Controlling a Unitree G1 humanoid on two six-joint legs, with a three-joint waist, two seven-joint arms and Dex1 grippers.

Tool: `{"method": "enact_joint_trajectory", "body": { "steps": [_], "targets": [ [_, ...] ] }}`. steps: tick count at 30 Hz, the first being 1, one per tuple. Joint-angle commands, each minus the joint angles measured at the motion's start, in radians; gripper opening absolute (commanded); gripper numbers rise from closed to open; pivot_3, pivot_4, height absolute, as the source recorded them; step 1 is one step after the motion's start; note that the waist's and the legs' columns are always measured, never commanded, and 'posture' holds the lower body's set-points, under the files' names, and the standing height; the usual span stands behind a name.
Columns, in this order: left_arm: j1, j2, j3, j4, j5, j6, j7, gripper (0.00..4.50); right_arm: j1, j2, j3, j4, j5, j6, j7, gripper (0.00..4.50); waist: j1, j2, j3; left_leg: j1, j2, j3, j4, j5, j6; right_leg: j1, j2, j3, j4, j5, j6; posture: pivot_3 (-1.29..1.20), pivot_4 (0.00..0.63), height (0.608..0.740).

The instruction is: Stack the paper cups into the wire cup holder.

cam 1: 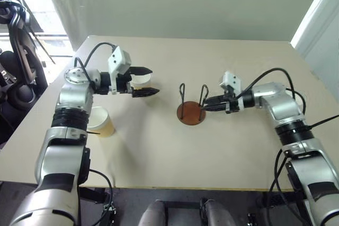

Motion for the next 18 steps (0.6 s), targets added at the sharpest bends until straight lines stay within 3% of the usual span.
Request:
{"method": "enact_joint_trajectory", "body": {
  "steps": [1,11,18],
  "targets": [
    [-0.038,0.012,0.002,0.002,0.019,-0.034,0.007,4.5,-0.047,-0.043,-0.021,0.028,-0.02,-0.051,0.02,1.08,-0.001,0.0,0.0,0.0,0.0,0.0,0.0,0.0,0.0,0.0,0.0,0.0,0.0,0.0,0.0,0.0,0.15,0.74],
    [-0.047,0.011,0.004,0.033,0.045,-0.106,0.001,4.5,-0.021,-0.126,-0.018,-0.037,-0.009,-0.042,0.099,1.08,0.0,0.0,0.0,0.0,0.0,0.0,0.0,0.0,0.0,0.0,0.0,0.0,0.0,0.0,0.0,0.0,0.15,0.74],
    [-0.141,0.035,0.009,0.15,0.072,-0.168,0.01,4.5,-0.038,-0.14,-0.055,-0.067,0.007,-0.018,0.075,1.08,-0.001,0.0,0.0,0.0,0.0,0.0,0.0,0.001,0.001,0.0,0.0,0.0,0.0,0.0,0.0,0.0,0.15,0.74]
  ]
}}
